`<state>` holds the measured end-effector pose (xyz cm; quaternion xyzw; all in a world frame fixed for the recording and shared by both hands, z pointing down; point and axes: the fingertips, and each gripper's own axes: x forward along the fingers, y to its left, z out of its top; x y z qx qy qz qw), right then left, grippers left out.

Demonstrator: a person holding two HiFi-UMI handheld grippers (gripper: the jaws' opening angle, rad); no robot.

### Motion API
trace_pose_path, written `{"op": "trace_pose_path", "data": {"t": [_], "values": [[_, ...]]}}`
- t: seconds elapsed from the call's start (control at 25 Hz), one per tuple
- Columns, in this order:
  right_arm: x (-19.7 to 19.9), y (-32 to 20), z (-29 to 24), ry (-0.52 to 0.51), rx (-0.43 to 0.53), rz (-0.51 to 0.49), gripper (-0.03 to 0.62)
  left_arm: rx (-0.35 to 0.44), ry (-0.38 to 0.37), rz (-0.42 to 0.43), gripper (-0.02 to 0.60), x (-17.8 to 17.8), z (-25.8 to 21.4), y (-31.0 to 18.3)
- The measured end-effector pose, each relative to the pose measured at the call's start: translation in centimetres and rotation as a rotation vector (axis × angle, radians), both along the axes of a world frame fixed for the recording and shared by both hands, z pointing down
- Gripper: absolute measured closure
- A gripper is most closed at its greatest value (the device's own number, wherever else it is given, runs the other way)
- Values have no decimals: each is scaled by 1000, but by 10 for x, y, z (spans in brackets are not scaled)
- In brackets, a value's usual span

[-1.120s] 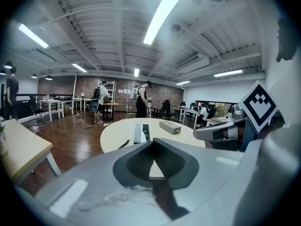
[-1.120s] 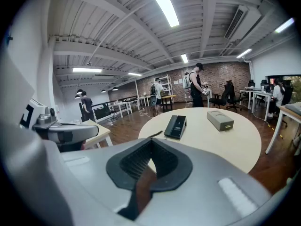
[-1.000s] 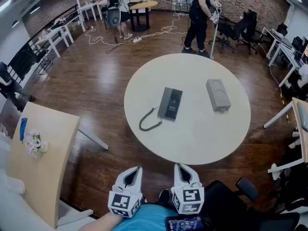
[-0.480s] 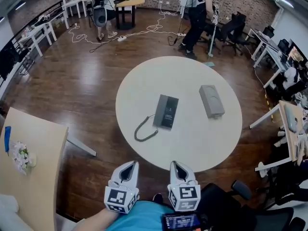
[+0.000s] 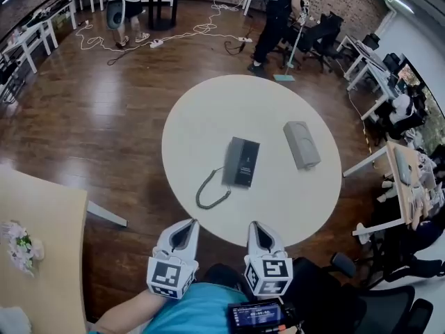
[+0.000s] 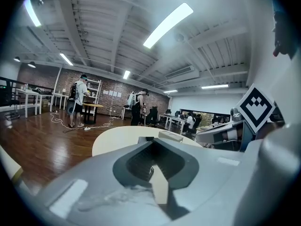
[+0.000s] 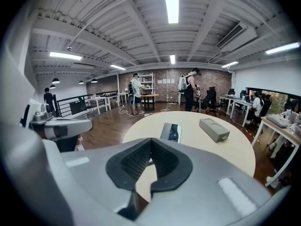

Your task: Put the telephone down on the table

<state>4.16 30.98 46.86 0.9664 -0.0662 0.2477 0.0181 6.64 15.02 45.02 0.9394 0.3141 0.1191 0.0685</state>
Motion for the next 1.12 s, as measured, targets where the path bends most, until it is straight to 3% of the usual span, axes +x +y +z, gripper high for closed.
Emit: {"op": "trace_pose_path", "data": {"t": [0.2,0.68,1.12], "values": [[19,7,-2,-16,-20,21,600,-21,-15,4,568,22,10,4],[116,29,18,-18,22,-45,600,51,9,-58,568,110,7,27],[185,95,90,-175,37,-86,554,104,0,-63,568,176,42,84]]}}
